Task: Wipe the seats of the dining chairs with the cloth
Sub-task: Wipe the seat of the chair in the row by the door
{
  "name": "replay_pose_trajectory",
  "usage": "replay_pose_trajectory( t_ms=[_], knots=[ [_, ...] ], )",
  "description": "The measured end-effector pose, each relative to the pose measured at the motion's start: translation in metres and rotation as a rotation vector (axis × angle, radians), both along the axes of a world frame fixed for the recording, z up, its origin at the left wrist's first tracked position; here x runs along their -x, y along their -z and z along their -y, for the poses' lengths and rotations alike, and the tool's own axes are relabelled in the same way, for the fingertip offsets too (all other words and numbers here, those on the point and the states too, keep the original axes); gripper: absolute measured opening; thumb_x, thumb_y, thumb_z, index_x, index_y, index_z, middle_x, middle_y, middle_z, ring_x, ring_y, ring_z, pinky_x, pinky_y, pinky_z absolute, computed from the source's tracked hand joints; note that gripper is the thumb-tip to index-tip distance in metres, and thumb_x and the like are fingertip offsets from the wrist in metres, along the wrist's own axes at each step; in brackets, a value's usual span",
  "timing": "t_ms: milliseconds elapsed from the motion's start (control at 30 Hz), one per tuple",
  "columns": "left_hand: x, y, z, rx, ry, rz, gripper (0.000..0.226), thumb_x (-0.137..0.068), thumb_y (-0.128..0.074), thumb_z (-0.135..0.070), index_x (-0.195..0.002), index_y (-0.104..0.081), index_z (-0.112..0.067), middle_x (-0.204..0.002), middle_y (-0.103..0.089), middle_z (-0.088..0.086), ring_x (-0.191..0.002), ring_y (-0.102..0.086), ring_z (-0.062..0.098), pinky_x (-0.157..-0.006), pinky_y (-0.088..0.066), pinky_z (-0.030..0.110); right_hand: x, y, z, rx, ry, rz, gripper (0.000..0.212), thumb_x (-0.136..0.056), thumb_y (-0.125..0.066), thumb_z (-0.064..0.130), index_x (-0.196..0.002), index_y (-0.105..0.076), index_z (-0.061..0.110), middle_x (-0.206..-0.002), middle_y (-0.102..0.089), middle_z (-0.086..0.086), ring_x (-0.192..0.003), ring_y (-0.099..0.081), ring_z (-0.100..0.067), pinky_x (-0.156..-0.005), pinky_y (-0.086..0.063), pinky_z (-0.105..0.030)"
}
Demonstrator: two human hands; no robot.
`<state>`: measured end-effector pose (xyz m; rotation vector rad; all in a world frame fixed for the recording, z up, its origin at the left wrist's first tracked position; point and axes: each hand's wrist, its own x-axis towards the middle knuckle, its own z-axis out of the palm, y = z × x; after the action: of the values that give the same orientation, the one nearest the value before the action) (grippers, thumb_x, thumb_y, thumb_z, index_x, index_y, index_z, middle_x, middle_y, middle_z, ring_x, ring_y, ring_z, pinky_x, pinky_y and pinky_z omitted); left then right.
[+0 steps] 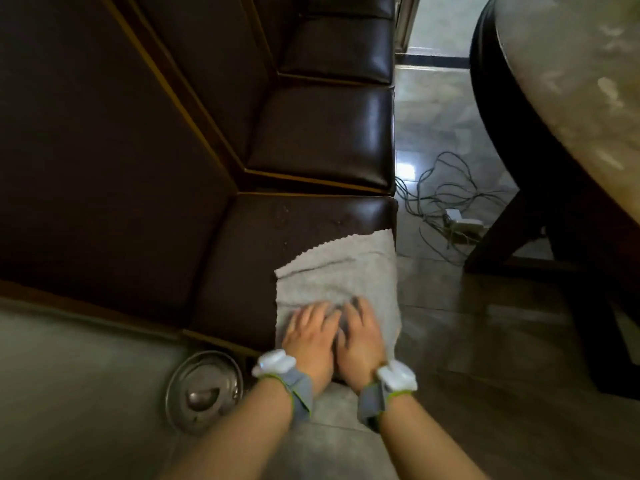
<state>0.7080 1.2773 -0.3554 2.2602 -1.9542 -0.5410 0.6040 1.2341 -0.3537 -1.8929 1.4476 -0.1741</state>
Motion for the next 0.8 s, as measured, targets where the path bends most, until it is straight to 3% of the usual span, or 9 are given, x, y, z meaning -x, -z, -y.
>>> replay_pose_trajectory(
  t_ms=[33, 100, 167, 267, 333, 400, 500, 633, 800],
  knots=[
    [0.004, 0.021, -0.003, -0.047, 0.028, -0.010, 0.053, -0.079, -0.043, -0.024, -0.132, -0.048, -0.022, -0.139, -0.050, 0.001, -0.128, -0.046, 0.022, -0.110, -0.029, 0.040, -0.001, 0.023, -0.004, 0.021, -0.060, -0.010, 0.077, -0.083, -0.016, 0.050, -0.149, -0.030, 0.014, -0.160, -0.010, -0.009, -0.149, -0.006, -0.025, -0.119, -0.001, -0.035],
    [-0.001, 0.050, -0.001, -0.028, 0.067, 0.083, 0.062, -0.079, -0.042, -0.025, -0.141, -0.037, -0.018, -0.146, -0.044, 0.002, -0.137, -0.034, 0.019, -0.110, -0.021, 0.041, 0.001, 0.055, 0.001, 0.179, -0.110, -0.070, 0.073, -0.086, -0.010, 0.046, -0.152, -0.023, 0.018, -0.159, -0.002, -0.002, -0.148, 0.004, -0.020, -0.116, 0.014, -0.031],
    [-0.013, 0.059, 0.012, 0.072, 0.080, 0.107, 0.069, -0.078, -0.043, -0.027, -0.145, -0.032, -0.015, -0.152, -0.035, 0.001, -0.141, -0.026, 0.017, -0.111, -0.020, 0.042, -0.001, 0.059, 0.018, 0.348, -0.143, -0.131, 0.066, -0.090, -0.016, 0.042, -0.151, -0.025, 0.017, -0.159, -0.010, -0.003, -0.148, -0.001, -0.020, -0.117, 0.010, -0.035],
    [-0.033, 0.075, 0.061, 0.189, 0.096, 0.198, 0.069, -0.079, -0.037, -0.033, -0.145, -0.035, -0.013, -0.151, -0.038, 0.003, -0.140, -0.033, 0.019, -0.113, -0.016, 0.040, -0.019, 0.073, 0.067, 0.501, -0.150, -0.175, 0.069, -0.088, -0.017, 0.044, -0.149, -0.032, 0.016, -0.157, -0.025, -0.009, -0.148, -0.015, -0.024, -0.118, -0.002, -0.040],
    [-0.047, 0.070, 0.108, 0.171, 0.101, 0.169, 0.069, -0.084, -0.024, -0.035, -0.150, -0.023, -0.017, -0.157, -0.024, 0.002, -0.145, -0.020, 0.017, -0.118, -0.001, 0.035, -0.032, 0.071, 0.116, 0.485, -0.191, -0.201, 0.075, -0.084, -0.008, 0.047, -0.152, -0.023, 0.018, -0.160, -0.017, -0.008, -0.149, -0.008, -0.023, -0.118, -0.002, -0.041],
    [-0.061, 0.073, 0.155, 0.161, 0.106, 0.176, 0.064, -0.093, -0.022, -0.035, -0.153, -0.006, -0.020, -0.161, -0.005, -0.002, -0.148, -0.002, 0.014, -0.118, 0.008, 0.035, -0.045, 0.073, 0.160, 0.475, -0.214, -0.274, 0.068, -0.090, -0.011, 0.047, -0.153, -0.016, 0.021, -0.162, -0.009, -0.004, -0.149, -0.003, -0.019, -0.119, -0.002, -0.040],
    [-0.080, 0.070, 0.223, 0.136, 0.081, 0.194, 0.062, -0.097, -0.030, -0.034, -0.152, -0.007, -0.020, -0.161, -0.006, 0.000, -0.147, -0.004, 0.015, -0.118, 0.002, 0.039, -0.068, 0.074, 0.234, 0.460, -0.219, -0.317, 0.053, -0.099, -0.025, 0.040, -0.149, -0.025, 0.023, -0.160, -0.017, -0.002, -0.148, -0.011, -0.019, -0.118, -0.007, -0.041],
    [-0.091, 0.076, 0.280, 0.077, 0.100, 0.147, 0.058, -0.092, -0.041, -0.036, -0.146, -0.027, -0.020, -0.152, -0.033, 0.008, -0.139, -0.031, 0.025, -0.114, -0.018, 0.038, -0.087, 0.079, 0.285, 0.422, -0.366, -0.501, 0.048, -0.102, -0.029, 0.031, -0.148, -0.030, 0.014, -0.154, -0.029, -0.009, -0.142, -0.026, -0.029, -0.115, -0.017, -0.044],
    [-0.097, 0.070, 0.299, -0.069, 0.087, 0.242, 0.064, -0.091, -0.040, -0.050, -0.148, -0.021, -0.029, -0.146, -0.033, 0.010, -0.136, -0.031, 0.035, -0.112, -0.022, 0.046, -0.093, 0.069, 0.295, 0.477, -0.454, -0.695, 0.044, -0.102, -0.031, 0.031, -0.143, -0.038, 0.014, -0.146, -0.039, -0.009, -0.135, -0.032, -0.034, -0.112, -0.025, -0.050]
  ],
)
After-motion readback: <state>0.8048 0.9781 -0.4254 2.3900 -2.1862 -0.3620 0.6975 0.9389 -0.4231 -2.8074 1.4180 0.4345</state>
